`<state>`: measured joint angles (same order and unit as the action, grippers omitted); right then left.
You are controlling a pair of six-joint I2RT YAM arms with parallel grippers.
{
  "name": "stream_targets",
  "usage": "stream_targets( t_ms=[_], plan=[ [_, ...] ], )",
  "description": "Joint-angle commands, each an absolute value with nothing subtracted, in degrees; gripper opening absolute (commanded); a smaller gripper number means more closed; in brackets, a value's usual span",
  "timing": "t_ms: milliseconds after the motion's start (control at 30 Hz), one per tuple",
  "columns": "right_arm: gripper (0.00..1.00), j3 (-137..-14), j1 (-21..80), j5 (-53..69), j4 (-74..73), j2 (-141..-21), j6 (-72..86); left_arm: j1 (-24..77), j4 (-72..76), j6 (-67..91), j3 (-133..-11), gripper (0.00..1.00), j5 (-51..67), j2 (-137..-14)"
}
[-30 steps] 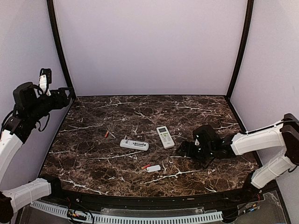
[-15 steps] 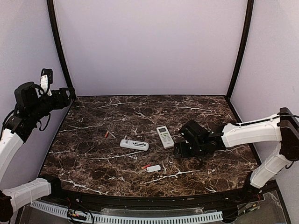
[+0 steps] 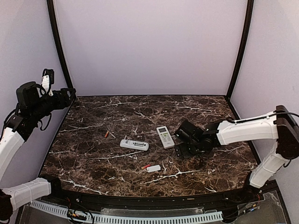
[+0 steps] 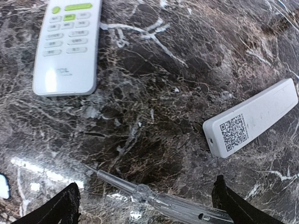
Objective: Unload the batteries from the remote control
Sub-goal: Pick up the remote control from the center of the board.
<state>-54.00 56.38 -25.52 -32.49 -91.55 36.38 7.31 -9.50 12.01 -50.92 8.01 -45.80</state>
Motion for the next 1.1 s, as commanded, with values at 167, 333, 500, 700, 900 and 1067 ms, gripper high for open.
stream_targets(
  t_ms=[167,333,500,700,900,1067],
  plan=[
    [0.99,-49.05,54.47,-13.5,-19.2,-78.94,29.5,7.12,-9.24,11.43,-50.89,0.74,8.57,-45.85],
    [0.99,-49.46,53.36,-11.44,-17.77,-78.5,29.79,7.12,-9.39,11.48,-51.06,0.74,8.87,-46.09],
    [0.98,-49.59,52.55,-9.58,-15.82,-78.03,30.52,7.14,-9.49,11.41,-51.06,0.74,8.89,-46.05],
    [0.99,-48.6,50.17,-7.0,-12.69,-76.25,32.88,7.17,-9.53,11.4,-51.14,0.74,9.2,-46.35],
    [0.97,-53.35,47.64,-10.45,-17.24,-83.5,37.33,7.13,-9.62,11.8,-51.2,0.74,9.78,-46.91],
    [0.88,-61.71,47.92,-11.46,-22.45,-93.78,37.12,7.12,-10.17,13.22,-51.6,0.74,9.99,-48.71]
  ],
)
